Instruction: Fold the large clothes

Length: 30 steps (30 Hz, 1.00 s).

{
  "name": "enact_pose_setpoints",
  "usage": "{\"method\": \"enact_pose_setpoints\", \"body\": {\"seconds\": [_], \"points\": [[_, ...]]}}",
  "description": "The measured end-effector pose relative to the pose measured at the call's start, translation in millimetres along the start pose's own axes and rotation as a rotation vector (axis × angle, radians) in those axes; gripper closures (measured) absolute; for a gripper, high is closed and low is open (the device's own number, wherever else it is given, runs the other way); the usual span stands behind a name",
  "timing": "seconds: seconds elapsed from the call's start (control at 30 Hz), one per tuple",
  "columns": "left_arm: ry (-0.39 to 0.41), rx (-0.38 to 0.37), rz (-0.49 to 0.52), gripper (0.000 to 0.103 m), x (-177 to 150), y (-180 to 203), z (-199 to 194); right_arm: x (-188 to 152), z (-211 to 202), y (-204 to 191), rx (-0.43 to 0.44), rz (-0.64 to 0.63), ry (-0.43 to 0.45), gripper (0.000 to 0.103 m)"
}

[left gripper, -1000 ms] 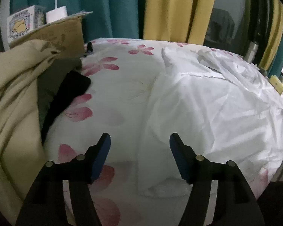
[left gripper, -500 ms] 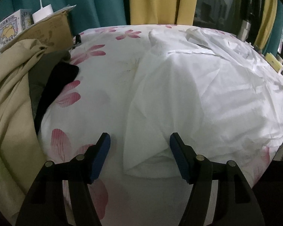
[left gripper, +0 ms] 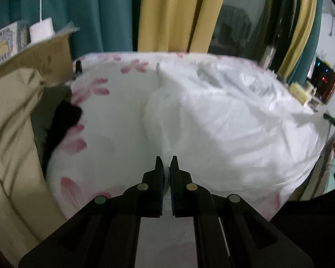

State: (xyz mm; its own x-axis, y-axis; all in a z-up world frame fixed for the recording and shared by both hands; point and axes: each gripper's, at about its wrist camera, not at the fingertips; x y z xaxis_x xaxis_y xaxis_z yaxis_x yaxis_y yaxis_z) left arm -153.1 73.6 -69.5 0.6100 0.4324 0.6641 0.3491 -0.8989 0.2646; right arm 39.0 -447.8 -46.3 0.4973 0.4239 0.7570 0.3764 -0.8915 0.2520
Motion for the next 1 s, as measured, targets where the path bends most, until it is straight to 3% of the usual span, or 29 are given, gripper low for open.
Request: {"method": "enact_pose_setpoints", "body": {"seconds": [0.23, 0.4, 1.0], "points": [[0.075, -0.065, -0.039, 0.098, 35, -1, -17, 16, -3, 1, -0.005, -0.017, 0.051, 0.100], [0.123, -0.065, -0.016, 0.098, 59, 6, -19, 31, 0, 9, -0.013, -0.014, 0.082, 0.100], [0.228, -0.088, -0.028, 0.098, 152, 13, 17, 108, 39, 41, -0.014, -0.015, 0.186, 0.100]]}}
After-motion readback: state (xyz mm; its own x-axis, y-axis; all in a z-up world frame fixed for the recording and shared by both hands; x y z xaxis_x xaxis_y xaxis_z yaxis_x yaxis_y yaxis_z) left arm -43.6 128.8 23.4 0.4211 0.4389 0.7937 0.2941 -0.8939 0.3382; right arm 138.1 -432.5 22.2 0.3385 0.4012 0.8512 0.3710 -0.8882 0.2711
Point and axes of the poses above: each gripper's, at about its wrist camera, not at the fingertips, and z roughly the way its jaws point, y to its right, x to its top, and after that the axes turned 12 degrees about -z, right-handed
